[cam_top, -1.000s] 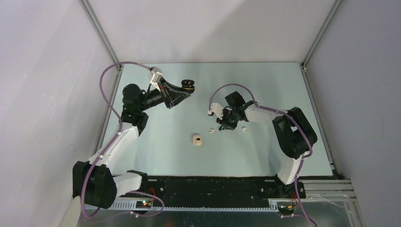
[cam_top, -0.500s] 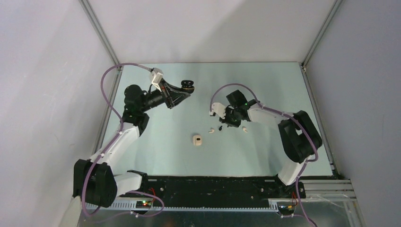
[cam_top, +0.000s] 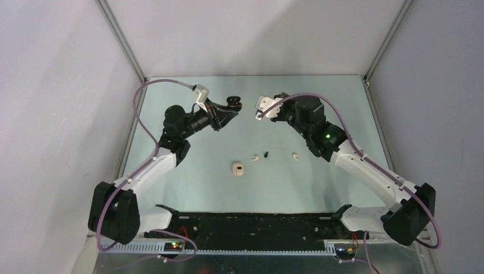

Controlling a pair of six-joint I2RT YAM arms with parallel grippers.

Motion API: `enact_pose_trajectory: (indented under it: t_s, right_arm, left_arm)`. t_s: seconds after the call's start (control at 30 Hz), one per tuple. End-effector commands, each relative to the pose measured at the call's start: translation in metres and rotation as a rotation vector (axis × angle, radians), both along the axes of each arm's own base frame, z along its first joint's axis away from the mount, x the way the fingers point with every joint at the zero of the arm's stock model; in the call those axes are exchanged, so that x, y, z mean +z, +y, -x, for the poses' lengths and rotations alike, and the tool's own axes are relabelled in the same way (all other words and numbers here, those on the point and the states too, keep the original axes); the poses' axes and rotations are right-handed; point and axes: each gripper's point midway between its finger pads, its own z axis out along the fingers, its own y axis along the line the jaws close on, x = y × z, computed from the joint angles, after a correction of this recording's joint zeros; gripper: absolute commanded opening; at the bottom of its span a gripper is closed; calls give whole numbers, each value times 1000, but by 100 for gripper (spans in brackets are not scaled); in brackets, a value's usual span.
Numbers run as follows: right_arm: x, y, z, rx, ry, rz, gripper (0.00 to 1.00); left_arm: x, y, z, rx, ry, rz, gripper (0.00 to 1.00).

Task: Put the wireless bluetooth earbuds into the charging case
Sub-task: Pick up the right earbud from the center of the board, then insert the right earbud into the right side groove of the charging case.

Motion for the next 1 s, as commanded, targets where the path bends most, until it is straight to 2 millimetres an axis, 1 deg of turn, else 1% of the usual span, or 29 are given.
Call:
enact_pose_trajectory:
  t_s: [0.0,0.03,0.07,0.1,0.13,0.17,0.2,0.23,0.27,0.3,0.33,0.37,0.57,0.7,0.87,0.97]
  right_arm:
    - [72,6,0,-41,-271,-40,0]
    - [74,9,3,-34,-290,-44,0]
    - [88,14,7,-18,-351,-58,0]
    - [82,18,9,-4,-367,-46,0]
    - [96,25,15,16,-448,-59,0]
    - [85,28,16,28,-466,-42,0]
    - [100,33,22,44,-549,-60,0]
    - [102,37,27,53,-607,-76,0]
    - [97,41,30,69,-625,-79,0]
    - [105,44,34,71,-671,-103,0]
    - [102,47,36,82,-680,-103,0]
    - [106,50,40,92,-704,-120,0]
    - [102,66,48,156,-740,-101,0]
    - [101,71,51,174,-748,-81,0]
    - [86,81,50,209,-735,10,0]
    - [82,86,51,217,-738,32,0]
  left_arm:
    - [31,-5,-10,46,-195,12,0]
    - [35,-7,-8,40,-217,21,0]
    - [35,-8,-10,48,-220,26,0]
    - [38,-10,-8,46,-231,41,0]
    - [39,-11,-9,56,-234,49,0]
    - [43,-13,-7,52,-244,65,0]
    - [45,-14,-7,59,-248,74,0]
    - [47,-16,-6,63,-256,88,0]
    - [50,-17,-4,63,-268,99,0]
    - [48,-19,-2,64,-268,103,0]
    - [51,-21,0,61,-286,107,0]
    - [50,-21,1,67,-291,106,0]
    - [49,-24,9,64,-362,83,0]
    - [49,-24,12,56,-379,77,0]
    - [52,-24,18,49,-398,81,0]
    - [55,-24,20,51,-425,76,0]
